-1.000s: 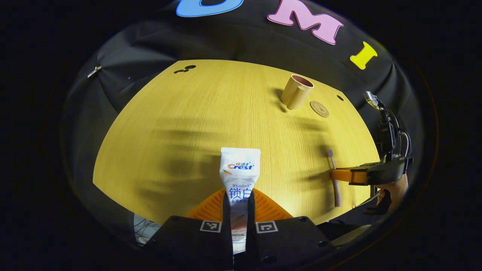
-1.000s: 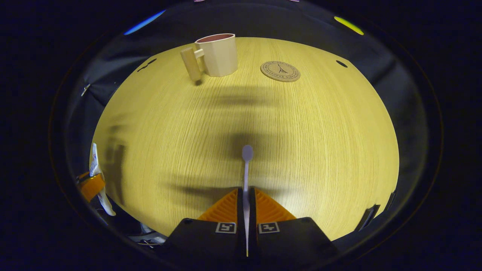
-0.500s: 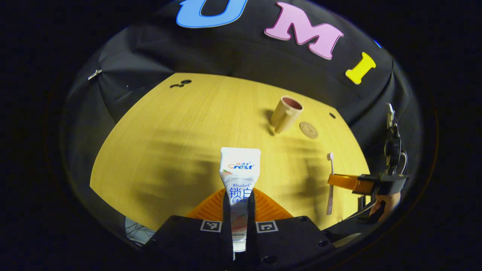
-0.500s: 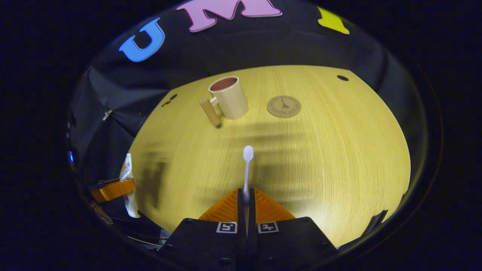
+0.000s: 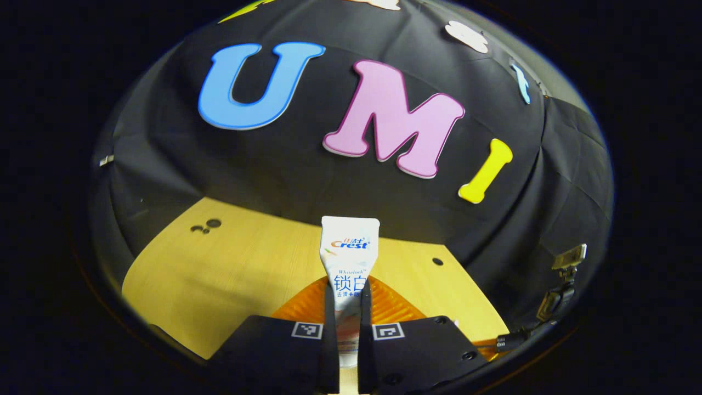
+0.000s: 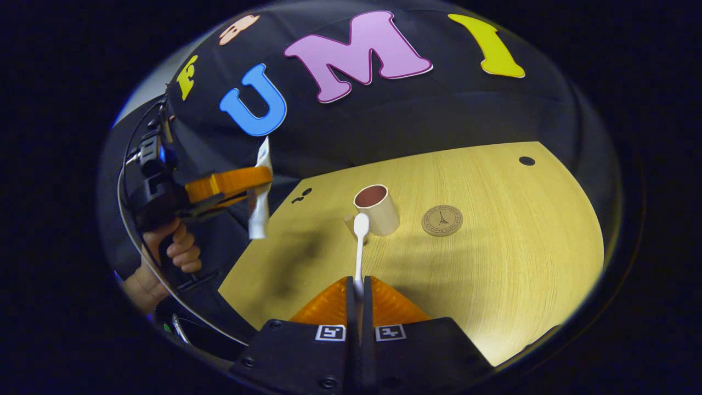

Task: Put the toothbrush and toothpaste on the desktop into the cup, then pick up the cup and place it on the coaster on the desktop.

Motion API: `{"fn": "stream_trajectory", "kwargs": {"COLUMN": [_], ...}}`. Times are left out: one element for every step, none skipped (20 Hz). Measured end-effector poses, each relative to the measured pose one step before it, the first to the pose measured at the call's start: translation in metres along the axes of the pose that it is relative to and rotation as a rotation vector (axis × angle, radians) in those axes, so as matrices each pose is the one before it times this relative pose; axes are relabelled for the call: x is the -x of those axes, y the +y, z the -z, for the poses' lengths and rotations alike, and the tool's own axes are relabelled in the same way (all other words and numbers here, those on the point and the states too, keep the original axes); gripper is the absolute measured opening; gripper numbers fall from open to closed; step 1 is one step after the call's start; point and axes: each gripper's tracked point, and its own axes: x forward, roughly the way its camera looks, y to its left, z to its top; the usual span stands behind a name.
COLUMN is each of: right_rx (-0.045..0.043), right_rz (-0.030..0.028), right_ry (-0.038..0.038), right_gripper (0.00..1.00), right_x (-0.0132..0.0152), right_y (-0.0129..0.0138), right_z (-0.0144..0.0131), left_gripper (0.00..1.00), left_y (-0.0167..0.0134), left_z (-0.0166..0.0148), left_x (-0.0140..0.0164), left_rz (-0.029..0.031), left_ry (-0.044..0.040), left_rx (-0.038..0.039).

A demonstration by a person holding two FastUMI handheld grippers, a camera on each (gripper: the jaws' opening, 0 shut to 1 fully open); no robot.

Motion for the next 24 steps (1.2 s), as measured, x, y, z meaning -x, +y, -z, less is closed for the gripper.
{"fn": "stream_trajectory", "kwargs": {"right_rx": [0.00158, -0.00265, -0.00689, -0.00751, -0.00389, -0.00240, -0.00043, 0.00053, 0.00185, -0.00004, -0.00214, -0.00516, -0.00697, -0.00518, -0.00361, -0.00503, -0.00506, -0.00743, -0.00663, -0.00576, -0.00459, -0.00302, -0.00300, -0.00259], "right_rz": [-0.01157, -0.01294, -0.00944, -0.00814, -0.00279, -0.00206, 0.00055, 0.00152, 0.00497, 0.00638, 0.00799, 0.00818, 0.00732, 0.01094, 0.00836, 0.00576, 0.00784, 0.00520, 0.00685, 0.00379, 0.00371, 0.00125, -0.00064, 0.00090], "right_ry": [0.00032, 0.00016, -0.00109, 0.00185, 0.00295, 0.00384, 0.00271, 0.00157, -0.00079, -0.00154, -0.00171, -0.00345, -0.00224, 0.00018, 0.00071, 0.00273, 0.00012, 0.00191, -0.00273, 0.00049, -0.00221, -0.00206, 0.00088, -0.00003], "right_gripper": [0.05, 0.05, 0.05, 0.05, 0.05, 0.05, 0.05, 0.05, 0.05, 0.05, 0.05, 0.05, 0.05, 0.05, 0.05, 0.05, 0.05, 0.05, 0.05, 0.05, 0.05, 0.05, 0.05, 0.05], "right_x": [0.00338, 0.00299, 0.00266, 0.00175, 0.00227, 0.00219, 0.00110, 0.00223, 0.00176, 0.00200, -0.00159, 0.00175, 0.00089, 0.00515, 0.00047, 0.00213, 0.00135, 0.00007, -0.00029, -0.00046, -0.00014, -0.00336, -0.00061, -0.00100], "right_y": [-0.00233, -0.00165, -0.00305, -0.00311, -0.00450, -0.00486, -0.00534, -0.00554, -0.00597, -0.00658, -0.00882, -0.00604, -0.00577, -0.00250, -0.00412, -0.00526, -0.00456, -0.00363, -0.00400, -0.00260, -0.00212, -0.00251, -0.00030, -0.00053], "right_z": [-0.00127, -0.00150, -0.00284, -0.00107, -0.00146, -0.00009, -0.00087, -0.00104, -0.00062, -0.00078, 0.00055, -0.00064, -0.00055, -0.00075, 0.00038, 0.00215, 0.00027, -0.00007, -0.00108, -0.00112, -0.00162, 0.00008, -0.00141, -0.00003], "left_gripper": [0.18, 0.19, 0.18, 0.18, 0.18, 0.18, 0.18, 0.18, 0.18, 0.18, 0.19, 0.18, 0.18, 0.19, 0.18, 0.18, 0.18, 0.18, 0.18, 0.18, 0.18, 0.18, 0.19, 0.17], "left_y": [-0.00830, -0.00840, -0.00677, -0.00552, -0.00423, -0.00252, -0.00020, 0.00028, 0.00197, 0.00381, 0.00570, 0.00606, 0.00532, 0.00589, 0.00379, 0.00259, 0.00050, 0.00016, -0.00086, -0.00076, -0.00109, 0.00080, 0.00108, 0.00165], "left_z": [-0.00848, -0.00572, -0.00496, -0.00233, 0.00008, 0.00193, 0.00241, 0.00481, 0.00489, 0.00773, 0.00598, 0.00696, 0.00814, 0.00978, 0.00783, 0.00905, 0.00656, 0.00662, 0.00463, 0.00482, 0.00479, 0.00614, 0.00530, 0.00565], "left_x": [-0.01472, -0.01531, -0.01426, -0.01583, -0.01441, -0.01496, -0.01340, -0.01369, -0.01024, -0.00828, -0.00933, -0.01205, -0.00720, -0.00567, -0.00414, -0.00468, -0.00343, -0.00281, -0.00182, -0.00211, -0.00023, 0.00011, 0.00085, -0.00025], "left_rz": [0.01269, 0.01372, 0.01299, 0.01260, 0.01296, 0.01240, 0.00975, 0.00535, -0.00174, -0.00543, -0.00982, -0.01046, -0.01168, -0.01749, -0.01242, -0.00707, -0.00227, -0.00263, -0.00043, 0.00522, 0.00074, -0.00683, -0.01067, -0.01184], "left_ry": [-0.02635, -0.02207, -0.02154, -0.01978, -0.01291, -0.01052, -0.00374, -0.00339, -0.00039, 0.00372, 0.00518, 0.00622, 0.01221, 0.01330, 0.01216, 0.01238, 0.01132, 0.00978, 0.01044, 0.00939, 0.01134, 0.01551, 0.01232, 0.01113], "left_rx": [-0.01622, -0.01193, -0.00836, -0.00554, 0.00110, 0.00427, 0.00880, 0.01262, 0.00992, 0.00702, 0.00465, 0.00212, -0.00076, -0.00474, -0.00201, -0.00026, -0.00132, -0.00244, -0.00248, -0.00366, -0.00527, -0.00731, -0.01535, -0.02053]}}
